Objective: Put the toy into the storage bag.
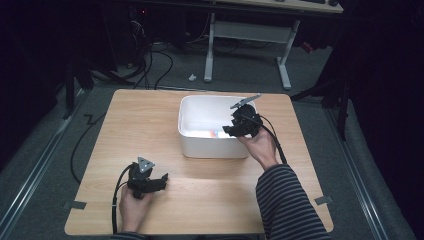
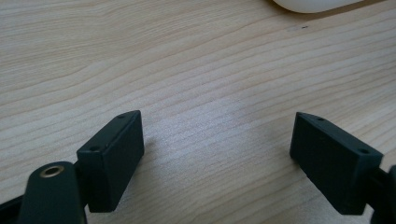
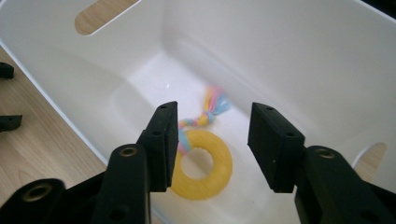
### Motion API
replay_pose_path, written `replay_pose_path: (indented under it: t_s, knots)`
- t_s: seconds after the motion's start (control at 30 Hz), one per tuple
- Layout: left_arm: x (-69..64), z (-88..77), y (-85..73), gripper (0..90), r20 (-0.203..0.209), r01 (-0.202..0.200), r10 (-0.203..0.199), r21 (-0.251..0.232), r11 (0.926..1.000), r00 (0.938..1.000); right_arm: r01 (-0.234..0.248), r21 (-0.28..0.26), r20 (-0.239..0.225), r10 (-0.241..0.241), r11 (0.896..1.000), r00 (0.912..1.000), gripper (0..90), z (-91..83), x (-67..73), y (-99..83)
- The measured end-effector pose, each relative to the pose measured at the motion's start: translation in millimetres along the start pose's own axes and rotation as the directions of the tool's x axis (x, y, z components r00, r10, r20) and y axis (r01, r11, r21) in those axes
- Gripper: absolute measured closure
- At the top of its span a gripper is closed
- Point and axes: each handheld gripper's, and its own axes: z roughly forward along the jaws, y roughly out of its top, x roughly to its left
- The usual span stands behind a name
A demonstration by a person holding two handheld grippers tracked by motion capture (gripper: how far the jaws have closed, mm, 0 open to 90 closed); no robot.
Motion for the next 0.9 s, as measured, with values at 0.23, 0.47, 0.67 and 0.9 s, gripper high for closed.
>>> replay_pose_path:
  t_s: [0.23,0.47,0.67,0.9]
  knots:
    - [0.0,0.1,0.1,17.8,0.000,0.000,0.000,0.000,1.0000,1.0000,-0.019,-0.076,0.032,0.022,0.997,0.9992,44.8,-20.6,-3.8,-8.5]
    - [-0.1,0.1,0.1,17.8,0.000,0.000,0.000,0.000,1.0000,1.0000,-0.055,-0.121,0.047,0.061,0.991,0.9970,45.1,-41.2,-11.4,-18.5]
    - [-0.1,0.1,0.1,17.8,0.000,0.000,0.000,0.000,1.0000,1.0000,-0.071,-0.161,0.041,0.078,0.984,0.9961,45.2,-55.3,-16.6,-28.4]
    - [-0.1,0.1,0.1,17.8,0.000,-0.001,0.001,0.000,1.0000,1.0000,-0.092,-0.180,0.047,0.102,0.979,0.9937,45.2,-66.9,-22.3,-36.9]
